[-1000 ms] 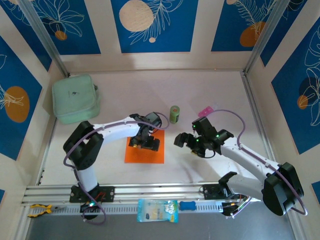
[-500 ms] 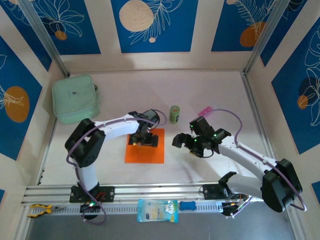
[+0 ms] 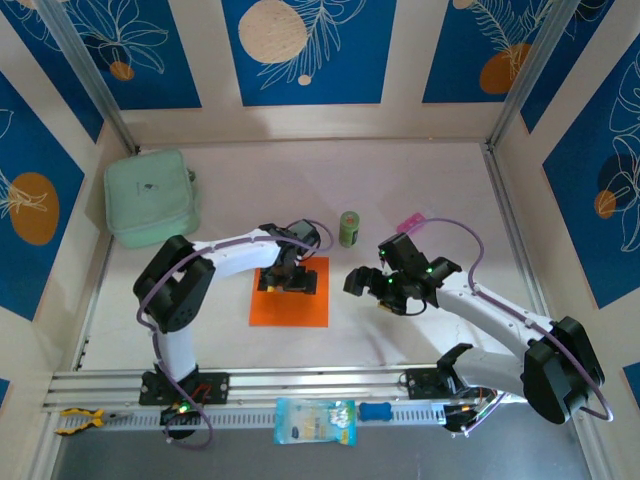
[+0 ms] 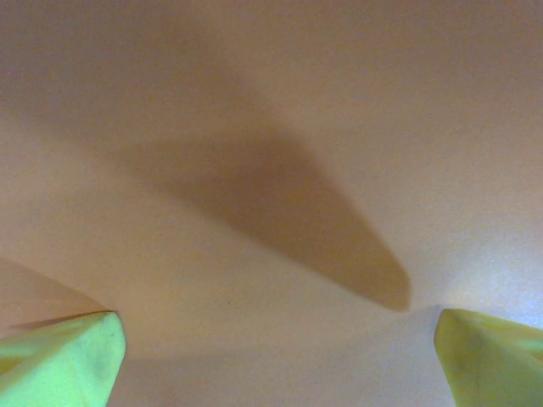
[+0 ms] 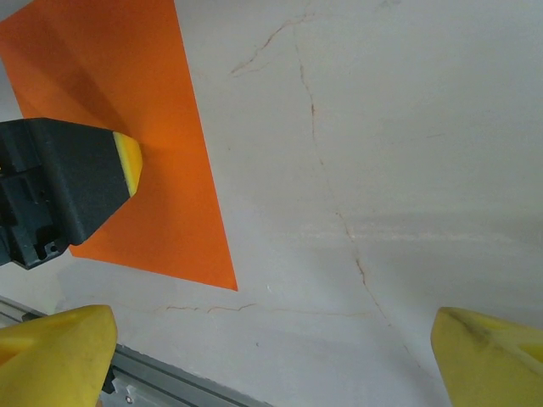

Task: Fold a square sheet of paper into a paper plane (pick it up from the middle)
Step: First fold in half a square sheet of paper at the center of the table.

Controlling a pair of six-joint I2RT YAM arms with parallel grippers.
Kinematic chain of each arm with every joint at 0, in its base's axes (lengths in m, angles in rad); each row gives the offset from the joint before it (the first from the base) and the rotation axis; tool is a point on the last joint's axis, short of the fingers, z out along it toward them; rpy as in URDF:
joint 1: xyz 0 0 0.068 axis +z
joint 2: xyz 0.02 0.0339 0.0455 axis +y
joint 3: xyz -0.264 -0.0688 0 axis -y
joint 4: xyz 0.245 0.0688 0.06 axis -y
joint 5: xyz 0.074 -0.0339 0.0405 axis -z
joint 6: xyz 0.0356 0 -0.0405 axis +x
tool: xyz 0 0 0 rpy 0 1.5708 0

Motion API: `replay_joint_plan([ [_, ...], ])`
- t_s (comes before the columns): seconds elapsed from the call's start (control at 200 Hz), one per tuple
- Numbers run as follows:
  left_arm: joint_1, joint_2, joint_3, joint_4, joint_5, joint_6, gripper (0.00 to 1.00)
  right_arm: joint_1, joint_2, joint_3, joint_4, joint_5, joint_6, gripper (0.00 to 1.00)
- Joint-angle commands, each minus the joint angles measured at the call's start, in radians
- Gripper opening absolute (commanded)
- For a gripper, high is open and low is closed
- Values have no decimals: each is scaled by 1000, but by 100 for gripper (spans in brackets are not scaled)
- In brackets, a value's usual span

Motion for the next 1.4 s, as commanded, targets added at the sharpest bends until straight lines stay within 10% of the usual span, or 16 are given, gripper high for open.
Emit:
replay_joint_plan([
  [0.0, 1, 40, -33, 12, 4, -17, 94, 7, 7, 5, -4, -17, 1, 96],
  [0.675, -30, 103, -24, -11, -20, -10, 87, 6, 3, 12, -19, 5, -3, 95],
  [1.305, -31, -139, -119, 195, 52, -6, 50, -12, -194, -2, -121, 358, 24, 85],
  [1.395, -30, -179, -137, 232, 78, -16, 48, -60, -223, -14, -77, 251, -93, 88],
])
